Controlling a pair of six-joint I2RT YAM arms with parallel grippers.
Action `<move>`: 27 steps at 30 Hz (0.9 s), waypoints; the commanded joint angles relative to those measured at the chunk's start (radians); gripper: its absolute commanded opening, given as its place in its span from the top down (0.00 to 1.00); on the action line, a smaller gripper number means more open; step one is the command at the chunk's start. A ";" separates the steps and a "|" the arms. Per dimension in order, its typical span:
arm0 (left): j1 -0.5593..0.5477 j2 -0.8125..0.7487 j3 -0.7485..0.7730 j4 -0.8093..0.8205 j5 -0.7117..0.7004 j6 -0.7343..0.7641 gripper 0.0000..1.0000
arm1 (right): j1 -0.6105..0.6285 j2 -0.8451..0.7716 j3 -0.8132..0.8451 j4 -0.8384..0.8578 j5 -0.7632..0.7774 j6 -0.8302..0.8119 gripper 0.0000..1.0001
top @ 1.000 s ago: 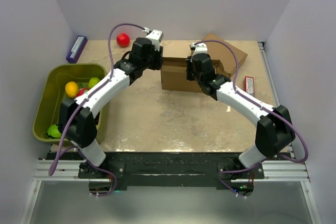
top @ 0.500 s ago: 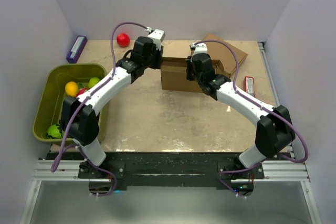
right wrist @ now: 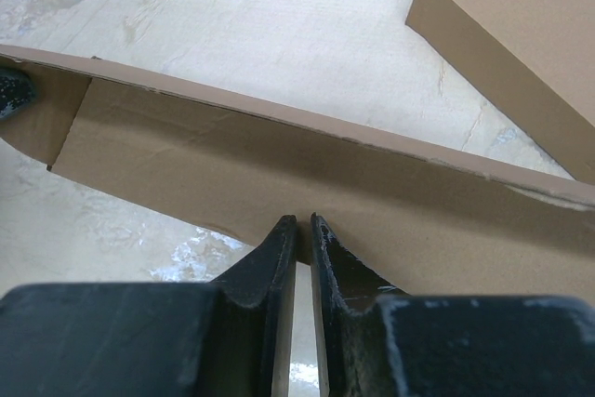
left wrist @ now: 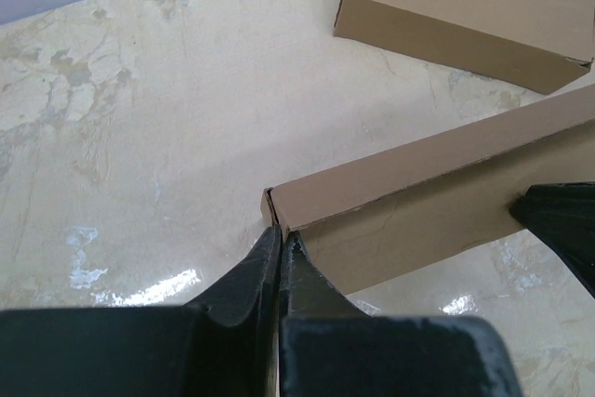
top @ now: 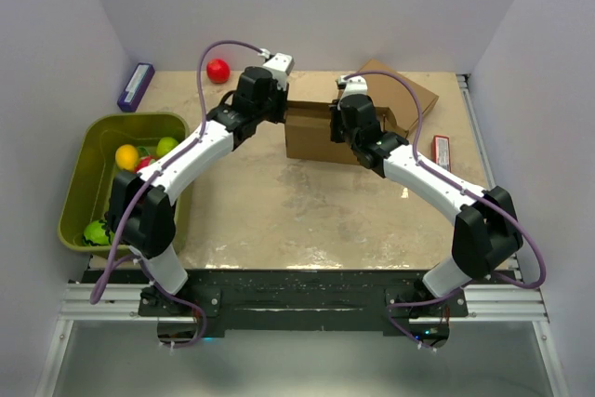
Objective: Fold the paper box
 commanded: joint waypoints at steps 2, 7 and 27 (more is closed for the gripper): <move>-0.003 -0.037 -0.084 0.080 0.016 -0.027 1.00 | 0.004 0.046 -0.013 -0.150 0.004 -0.001 0.86; -0.019 -0.034 -0.113 0.082 0.010 -0.038 1.00 | 0.004 0.048 -0.012 -0.150 0.004 0.001 0.86; -0.020 0.007 -0.015 -0.062 -0.051 -0.023 1.00 | 0.004 -0.093 0.095 -0.339 -0.072 -0.002 0.48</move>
